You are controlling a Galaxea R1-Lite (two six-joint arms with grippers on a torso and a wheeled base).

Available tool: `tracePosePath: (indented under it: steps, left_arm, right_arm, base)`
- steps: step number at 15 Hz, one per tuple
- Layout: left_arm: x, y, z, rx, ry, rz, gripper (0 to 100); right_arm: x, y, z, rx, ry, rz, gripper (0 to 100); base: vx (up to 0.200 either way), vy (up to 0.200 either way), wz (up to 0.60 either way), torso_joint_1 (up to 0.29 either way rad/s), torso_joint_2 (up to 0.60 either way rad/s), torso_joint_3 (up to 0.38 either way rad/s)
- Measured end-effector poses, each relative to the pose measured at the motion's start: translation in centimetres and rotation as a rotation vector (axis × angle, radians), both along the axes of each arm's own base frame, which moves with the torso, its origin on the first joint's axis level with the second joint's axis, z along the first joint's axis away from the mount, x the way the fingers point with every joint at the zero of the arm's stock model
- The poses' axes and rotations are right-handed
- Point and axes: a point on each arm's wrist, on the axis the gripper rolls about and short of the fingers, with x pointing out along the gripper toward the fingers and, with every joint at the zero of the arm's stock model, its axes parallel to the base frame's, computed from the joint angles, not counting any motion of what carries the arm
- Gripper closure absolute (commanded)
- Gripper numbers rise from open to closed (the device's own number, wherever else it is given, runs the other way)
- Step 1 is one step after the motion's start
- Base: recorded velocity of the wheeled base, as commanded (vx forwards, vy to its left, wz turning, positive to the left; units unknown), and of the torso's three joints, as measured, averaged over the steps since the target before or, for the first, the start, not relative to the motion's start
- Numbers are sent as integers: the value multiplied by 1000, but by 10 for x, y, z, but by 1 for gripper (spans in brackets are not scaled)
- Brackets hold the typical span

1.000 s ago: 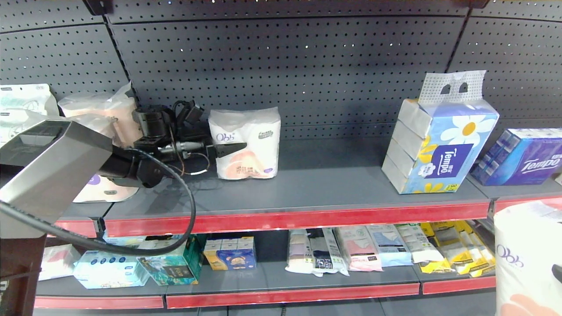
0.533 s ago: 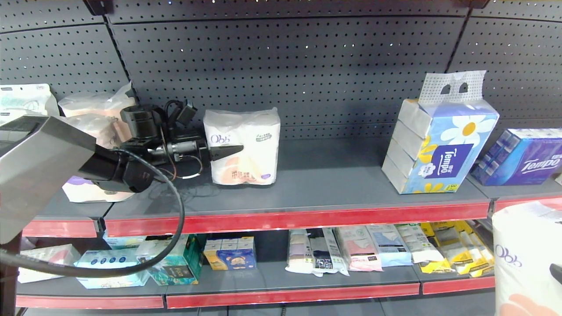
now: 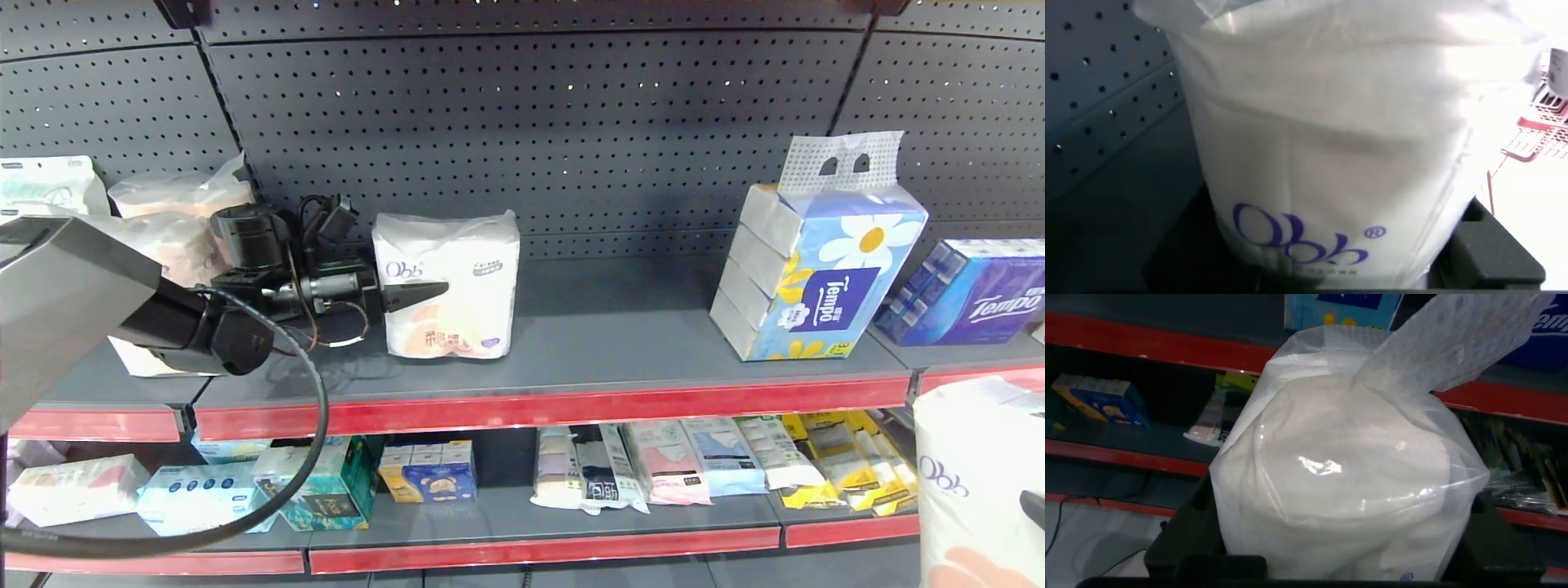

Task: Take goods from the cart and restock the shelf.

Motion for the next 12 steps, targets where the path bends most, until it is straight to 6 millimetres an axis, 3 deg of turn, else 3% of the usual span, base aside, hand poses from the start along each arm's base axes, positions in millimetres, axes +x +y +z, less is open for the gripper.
tracePosePath:
  steps: [12]
  left_arm:
    - [-20, 10, -16, -2, 17, -8, 100]
  right_arm:
    - [3, 0, 1, 0, 11, 1, 100]
  base:
    - [0, 0, 0, 0, 0, 0]
